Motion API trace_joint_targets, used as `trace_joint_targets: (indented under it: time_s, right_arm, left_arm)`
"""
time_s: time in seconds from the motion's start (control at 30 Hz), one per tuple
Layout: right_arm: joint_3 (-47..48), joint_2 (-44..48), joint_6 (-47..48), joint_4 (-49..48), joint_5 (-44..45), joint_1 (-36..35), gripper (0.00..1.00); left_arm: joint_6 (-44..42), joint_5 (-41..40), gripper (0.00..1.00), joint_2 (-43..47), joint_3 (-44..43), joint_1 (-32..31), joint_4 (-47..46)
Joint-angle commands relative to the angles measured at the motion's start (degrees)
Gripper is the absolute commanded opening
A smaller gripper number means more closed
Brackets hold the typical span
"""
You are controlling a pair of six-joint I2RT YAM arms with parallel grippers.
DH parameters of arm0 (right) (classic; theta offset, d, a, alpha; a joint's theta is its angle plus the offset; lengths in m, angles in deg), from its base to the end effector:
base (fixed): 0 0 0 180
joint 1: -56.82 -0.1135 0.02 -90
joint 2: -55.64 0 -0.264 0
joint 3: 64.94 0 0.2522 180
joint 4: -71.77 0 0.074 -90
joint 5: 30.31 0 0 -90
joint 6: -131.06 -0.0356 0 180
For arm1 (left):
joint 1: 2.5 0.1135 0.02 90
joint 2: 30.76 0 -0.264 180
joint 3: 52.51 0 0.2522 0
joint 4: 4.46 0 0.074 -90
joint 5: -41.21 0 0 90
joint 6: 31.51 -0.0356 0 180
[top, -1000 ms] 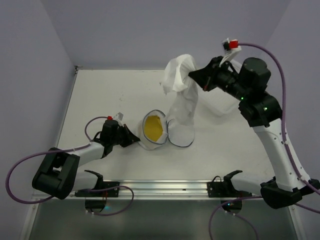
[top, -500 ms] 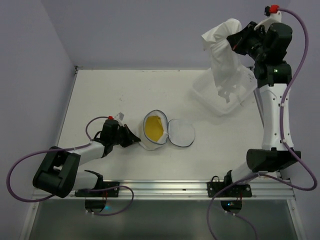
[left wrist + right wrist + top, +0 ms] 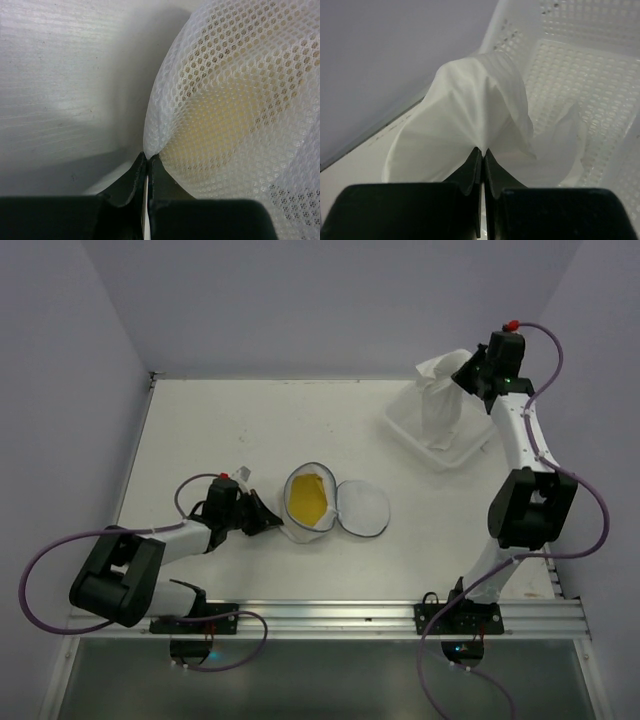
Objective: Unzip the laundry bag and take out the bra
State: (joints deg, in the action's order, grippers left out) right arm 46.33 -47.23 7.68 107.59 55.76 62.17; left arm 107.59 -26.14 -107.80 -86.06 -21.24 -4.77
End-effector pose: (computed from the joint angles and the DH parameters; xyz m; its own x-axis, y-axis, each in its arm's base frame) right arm 0.4239 -0.0372 0.3573 -0.3650 0.5855 -0.7239 0.2794 0.8106 0.5147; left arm 0.2055 -0.0842 0.1241 -0.8494 -0.4484 -0.2783 -0.1216 0.6793 -0.7237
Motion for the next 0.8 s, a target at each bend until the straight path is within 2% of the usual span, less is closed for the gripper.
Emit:
trace_joint_targets:
  time_s: [0.0,0.17,0.27,0.3,0.33,0.5,0.6,0.67,0.77]
  right_arm:
    - [2.6,-4.1,-3.4,1.7,10.3,0.6,0.00]
    - [10.6,-10.5,-4.9,10.8,14.3,1.9,0.05]
    - [14.9,-13.6,-4.5,14.5,13.7,2.0,0.25]
    - [15.9,-13.6,-4.4,15.0,13.3,2.0,0.42]
    - [15.4,-12.9,-4.0,15.1,13.4,2.0,0.49]
    - [4.6,-1.8,-0.4,9.4,10.4,0.7,0.77]
    - [-1.2,6.0,4.6,6.9,6.0,-2.6,0.79]
    - [-4.9,11.6,9.2,4.8,1.6,-7.9,0.79]
    - [-15.9,18.6,11.5,1.6,-2.1,-16.9,0.77]
  left_arm:
    - [0.4,2.0,0.00,-0.7,-2.4,0.5,-1.1]
    - [-0.4,2.4,0.00,-0.7,-2.7,0.5,-0.5]
    - [-0.6,2.8,0.00,-0.8,-2.7,0.5,-0.7]
    - [-0.7,2.9,0.00,-0.8,-2.7,0.5,-0.8]
    - [-0.7,3.0,0.00,-0.8,-2.8,0.4,-0.8]
    - [-1.1,3.3,0.00,-0.7,-3.1,0.5,-0.7]
    - [-1.5,3.4,0.00,-1.1,-3.0,0.5,-0.8]
    - [-1.6,3.4,0.00,-1.4,-2.8,0.5,-1.0]
    - [-1.5,4.2,0.00,-2.0,-2.6,0.5,-1.6]
